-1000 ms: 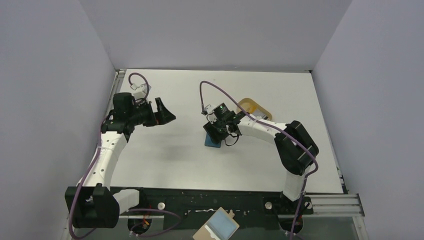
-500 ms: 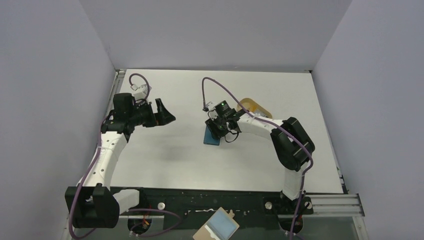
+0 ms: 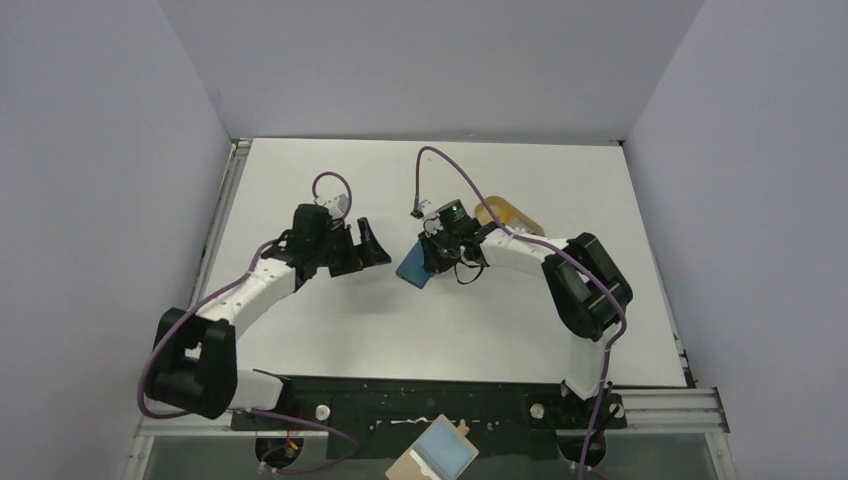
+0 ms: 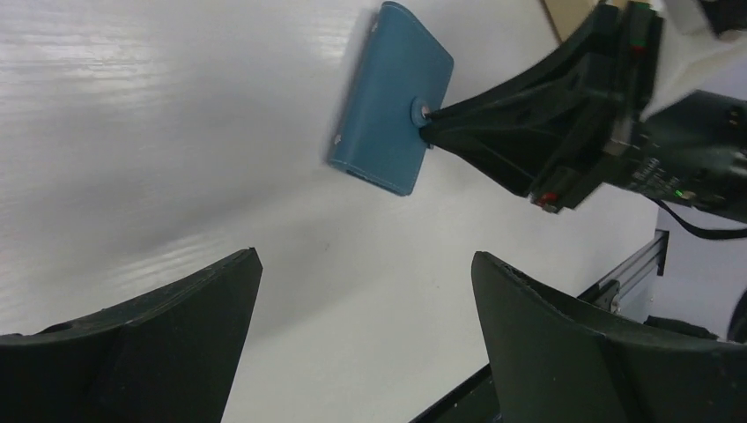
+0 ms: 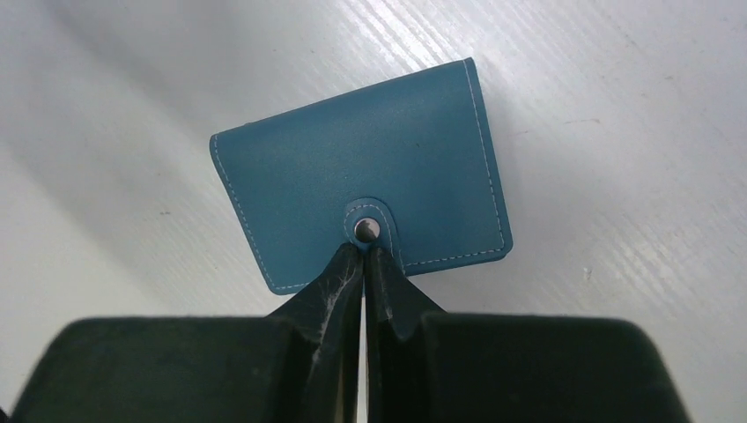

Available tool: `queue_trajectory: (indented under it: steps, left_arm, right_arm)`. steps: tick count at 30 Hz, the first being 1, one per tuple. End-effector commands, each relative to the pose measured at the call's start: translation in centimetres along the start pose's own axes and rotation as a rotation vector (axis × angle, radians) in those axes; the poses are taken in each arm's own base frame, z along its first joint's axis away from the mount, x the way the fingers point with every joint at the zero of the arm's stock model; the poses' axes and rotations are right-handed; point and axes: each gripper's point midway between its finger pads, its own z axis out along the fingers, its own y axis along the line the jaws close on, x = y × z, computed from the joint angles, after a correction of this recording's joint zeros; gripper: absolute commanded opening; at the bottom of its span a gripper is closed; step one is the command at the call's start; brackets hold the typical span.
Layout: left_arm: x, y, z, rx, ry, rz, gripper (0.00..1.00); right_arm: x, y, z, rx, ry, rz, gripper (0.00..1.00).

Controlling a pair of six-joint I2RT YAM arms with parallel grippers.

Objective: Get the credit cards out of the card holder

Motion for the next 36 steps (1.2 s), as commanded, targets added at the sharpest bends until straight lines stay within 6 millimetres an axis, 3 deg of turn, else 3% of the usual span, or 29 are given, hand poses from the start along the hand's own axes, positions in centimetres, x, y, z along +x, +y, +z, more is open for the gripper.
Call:
queue_trajectory:
  steps: [1, 6, 11, 15, 24, 31, 36]
  left_arm:
    - [-3.2, -0.6, 3.7, -0.010, -0.163, -0.059, 0.89]
    - [-4.0, 0.9, 6.4, -0.047, -0.183, -0.103, 0.88]
    - [-4.3, -1.8, 8.5, 0.101, -0.148, -0.171, 0.87]
    - [-3.9, -4.1, 8.9, 0.213, -0.112, -0.224, 0.90]
    - [-1.7, -6.8, 10.0, 0.232, 0.032, -0.298, 0.97]
    - [1.0, -6.7, 10.2, 0.139, 0.087, -0.275, 0.97]
    - [2.1, -6.0, 10.5, 0.125, 0.103, -0.299, 0.85]
  right_arm:
    - [-0.5, 2.4, -1.6, -0.136, -0.050, 0.034, 0.00]
    - [-1.4, 3.2, -3.9, -0.212, -0.078, 0.023, 0.00]
    - [-1.9, 3.7, -4.9, -0.249, -0.096, 0.010, 0.00]
    - [-2.8, 3.5, -5.5, -0.249, -0.118, 0.007, 0.00]
    - [-4.3, 3.7, -6.3, -0.258, -0.134, -0.029, 0.00]
    - [-5.8, 3.6, -7.5, -0.253, -0.170, -0.039, 0.00]
    - [-6.6, 3.3, -8.4, -0.241, -0.191, -0.046, 0.00]
